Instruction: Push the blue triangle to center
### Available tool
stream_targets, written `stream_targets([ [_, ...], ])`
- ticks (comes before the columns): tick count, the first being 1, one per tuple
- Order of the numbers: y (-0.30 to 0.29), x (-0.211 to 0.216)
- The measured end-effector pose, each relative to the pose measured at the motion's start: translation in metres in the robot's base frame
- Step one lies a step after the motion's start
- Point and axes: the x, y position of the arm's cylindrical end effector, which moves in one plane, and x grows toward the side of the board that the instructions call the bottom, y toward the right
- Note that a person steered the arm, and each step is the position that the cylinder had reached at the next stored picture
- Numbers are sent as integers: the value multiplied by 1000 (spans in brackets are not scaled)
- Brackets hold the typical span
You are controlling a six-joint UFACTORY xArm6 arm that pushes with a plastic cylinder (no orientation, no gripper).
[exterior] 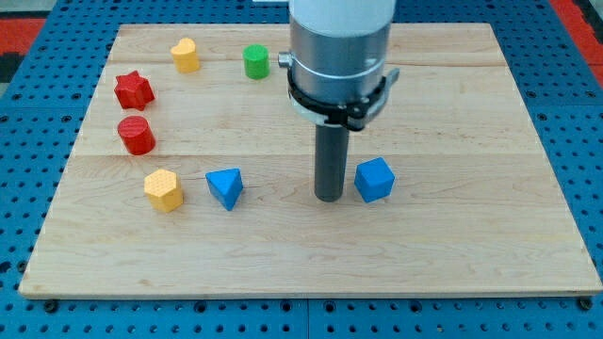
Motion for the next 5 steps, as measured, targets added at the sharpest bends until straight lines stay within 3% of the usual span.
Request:
stream_targets([
  [2,48,-41],
  [4,-46,62],
  [5,-110,66],
])
